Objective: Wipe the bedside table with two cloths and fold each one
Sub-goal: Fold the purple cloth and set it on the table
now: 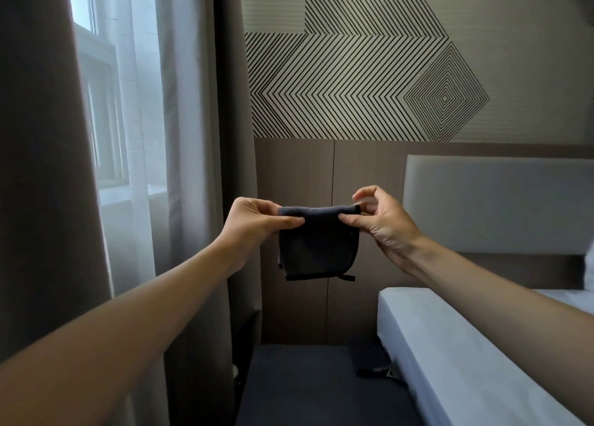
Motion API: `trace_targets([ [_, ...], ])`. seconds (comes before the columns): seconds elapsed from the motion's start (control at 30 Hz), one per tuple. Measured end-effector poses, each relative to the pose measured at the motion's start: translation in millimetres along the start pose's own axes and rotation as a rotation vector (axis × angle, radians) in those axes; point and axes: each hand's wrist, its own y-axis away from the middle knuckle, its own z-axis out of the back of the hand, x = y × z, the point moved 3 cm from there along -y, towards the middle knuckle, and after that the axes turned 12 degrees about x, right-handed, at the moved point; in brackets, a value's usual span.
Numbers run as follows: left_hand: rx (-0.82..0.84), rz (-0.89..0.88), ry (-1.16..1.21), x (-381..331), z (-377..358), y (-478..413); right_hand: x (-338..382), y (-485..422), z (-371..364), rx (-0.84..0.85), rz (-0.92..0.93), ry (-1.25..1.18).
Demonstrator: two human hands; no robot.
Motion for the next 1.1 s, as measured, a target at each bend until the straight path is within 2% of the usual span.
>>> trace_targets([
  [0.1,-0.017,-0.001,-0.127,14,-1,0,-9,-1,6,0.123,-0.061,0.181],
  [0.17,0.027,0.030,-0.240,29,-6,-2,-18,-3,6,0.215,-0.077,0.390],
  [0.23,0.102,0.068,-0.301,46,-15,-3,-33,-5,7,0.273,-0.115,0.469],
  [0.4,0.148,0.096,-0.443,90,-33,-7,-78,-6,10,0.343,-0.215,0.531],
  [0.5,0.153,0.133,-0.439,119,-42,-9,-113,-6,16,0.320,-0.279,0.517],
  [0.7,0.276,0.239,-0.522,197,-69,-20,-202,-8,27,0.312,-0.444,0.489],
  [0.97,0.355,0.462,-0.467,341,-119,-37,-356,-21,45,0.367,-0.646,0.586],
  [1.1,0.278,0.519,-0.365,403,-141,-41,-427,-25,53,0.310,-0.690,0.584],
])
